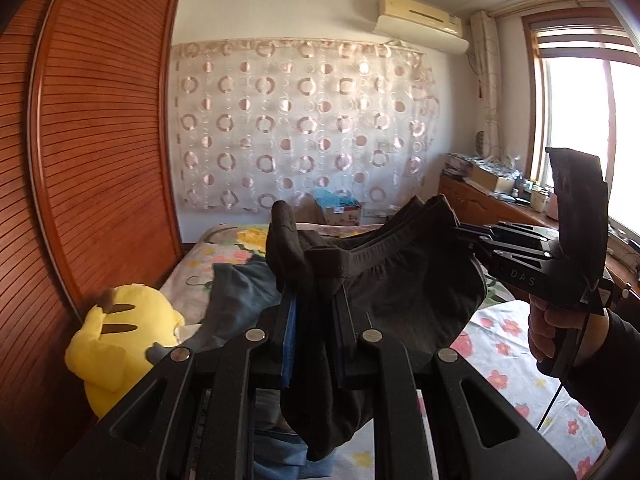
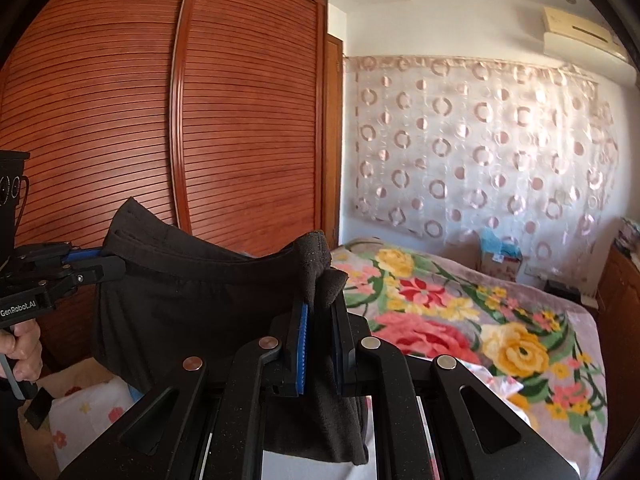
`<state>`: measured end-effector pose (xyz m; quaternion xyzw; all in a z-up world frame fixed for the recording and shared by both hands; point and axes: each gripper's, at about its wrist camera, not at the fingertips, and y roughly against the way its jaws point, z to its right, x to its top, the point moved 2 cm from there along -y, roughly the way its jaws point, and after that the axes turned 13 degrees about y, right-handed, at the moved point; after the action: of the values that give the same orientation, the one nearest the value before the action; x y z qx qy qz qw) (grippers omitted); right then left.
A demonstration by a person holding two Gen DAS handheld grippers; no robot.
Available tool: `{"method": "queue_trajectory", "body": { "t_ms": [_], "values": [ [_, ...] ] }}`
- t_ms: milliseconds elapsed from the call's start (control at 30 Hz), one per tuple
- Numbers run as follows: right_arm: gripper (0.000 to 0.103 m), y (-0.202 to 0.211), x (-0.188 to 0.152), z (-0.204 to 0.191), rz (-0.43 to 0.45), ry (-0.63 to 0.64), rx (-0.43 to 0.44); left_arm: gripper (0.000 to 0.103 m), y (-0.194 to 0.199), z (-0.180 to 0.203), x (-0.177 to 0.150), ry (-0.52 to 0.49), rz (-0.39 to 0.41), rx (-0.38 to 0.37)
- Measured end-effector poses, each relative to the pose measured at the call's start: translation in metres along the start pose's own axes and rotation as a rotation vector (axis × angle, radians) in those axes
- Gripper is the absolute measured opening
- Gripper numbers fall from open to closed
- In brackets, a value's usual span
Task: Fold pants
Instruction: 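Grasp the folded black garment with both grippers and lift it, then carry the black garment with both grippers onto the blue jeans stack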
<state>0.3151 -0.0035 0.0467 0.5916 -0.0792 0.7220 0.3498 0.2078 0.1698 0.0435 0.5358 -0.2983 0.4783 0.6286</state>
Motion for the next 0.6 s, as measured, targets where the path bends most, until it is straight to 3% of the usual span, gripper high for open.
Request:
{"method": "queue_trajectory", "body": {
  "t_ms": [467,600],
  "values": [
    [0.010,-0.100,0.022,0.009,-0.027,0.127,0.111,0.017,-0.028,-0.067,-0.014,0.122,-0.020,0.141],
    [0.010,-0.124,0.031,0.014,-0.039,0.103,0.160,0.017,-0.028,-0.080,-0.023,0.162,-0.024,0.168]
  ]
}}
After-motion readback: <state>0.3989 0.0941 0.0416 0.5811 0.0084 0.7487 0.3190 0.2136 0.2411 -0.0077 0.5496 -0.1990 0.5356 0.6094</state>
